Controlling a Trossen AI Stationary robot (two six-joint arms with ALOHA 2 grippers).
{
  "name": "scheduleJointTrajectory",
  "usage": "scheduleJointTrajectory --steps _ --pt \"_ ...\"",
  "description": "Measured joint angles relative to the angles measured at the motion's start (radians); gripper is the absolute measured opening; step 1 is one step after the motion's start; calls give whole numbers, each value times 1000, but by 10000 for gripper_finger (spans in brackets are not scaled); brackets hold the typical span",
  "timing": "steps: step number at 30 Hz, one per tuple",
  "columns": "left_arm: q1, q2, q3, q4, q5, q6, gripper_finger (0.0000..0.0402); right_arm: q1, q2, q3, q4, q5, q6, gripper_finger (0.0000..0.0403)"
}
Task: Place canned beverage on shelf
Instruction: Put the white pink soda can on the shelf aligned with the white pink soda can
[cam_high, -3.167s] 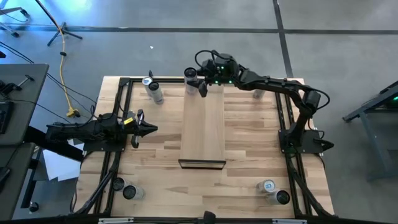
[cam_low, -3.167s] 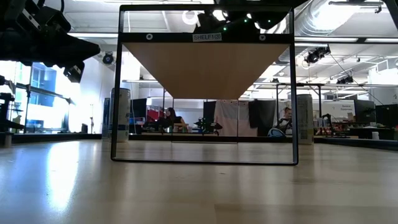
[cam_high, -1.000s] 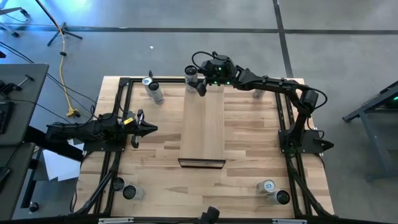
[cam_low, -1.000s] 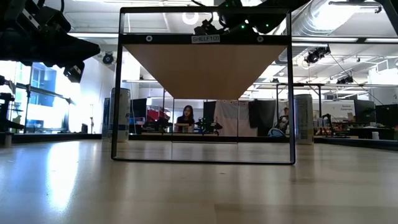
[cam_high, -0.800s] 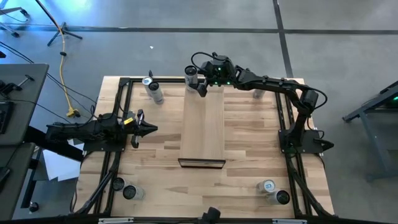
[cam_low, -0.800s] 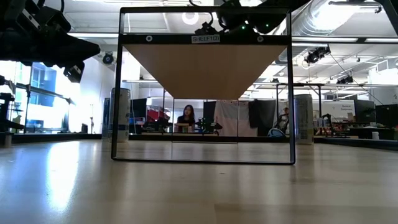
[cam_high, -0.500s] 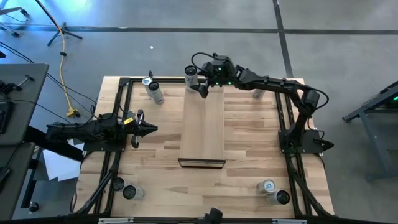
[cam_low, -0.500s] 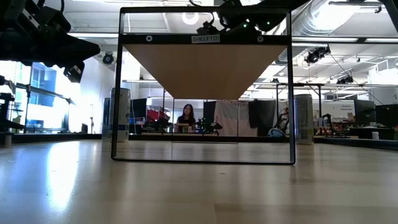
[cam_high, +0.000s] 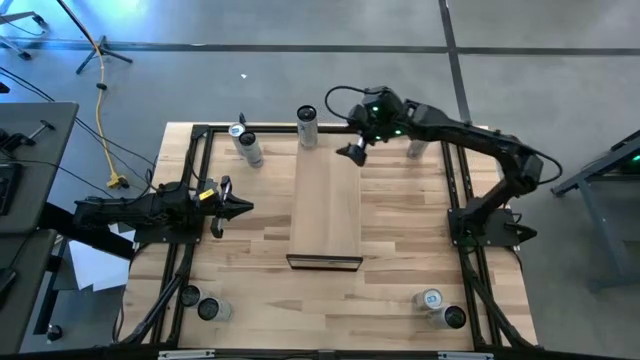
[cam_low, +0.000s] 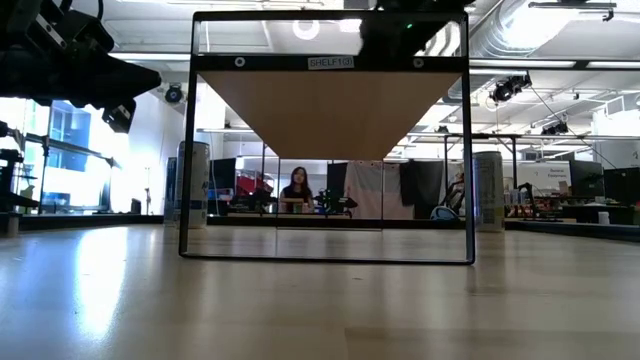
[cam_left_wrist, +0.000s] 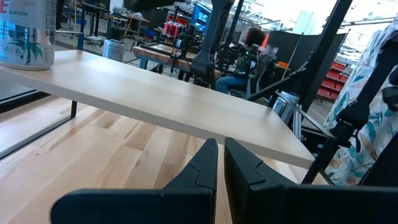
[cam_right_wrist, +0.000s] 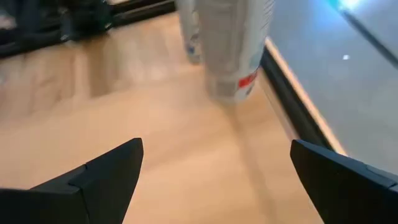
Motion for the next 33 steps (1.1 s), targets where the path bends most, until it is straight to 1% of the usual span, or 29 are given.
scheduleJointTrajectory --steps 2,4,8,13,16,19,23,28,30,33 --pt "0 0 0 0 0 0 3 4 -43 -7 -43 -47 -23 394" --pt "0 0 0 0 0 0 3 10 -101 -44 -50 -94 -38 394" --pt "0 0 0 0 0 0 3 26 -248 -186 24 -133 -24 394" --pt "0 0 0 0 0 0 3 42 -437 -399 219 -132 111 394" --pt "0 0 0 0 0 0 3 52 -521 -485 337 -132 219 394" --pt "0 0 0 0 0 0 3 67 -582 -535 431 -130 327 394" --pt "0 0 0 0 0 0 3 93 -623 -554 481 -130 450 394" --pt "0 0 0 0 0 0 3 134 -627 -555 550 -130 586 394" --pt "0 0 0 0 0 0 3 150 -625 -555 588 -130 617 394" --pt "0 0 0 0 0 0 3 175 -625 -555 638 -130 622 394"
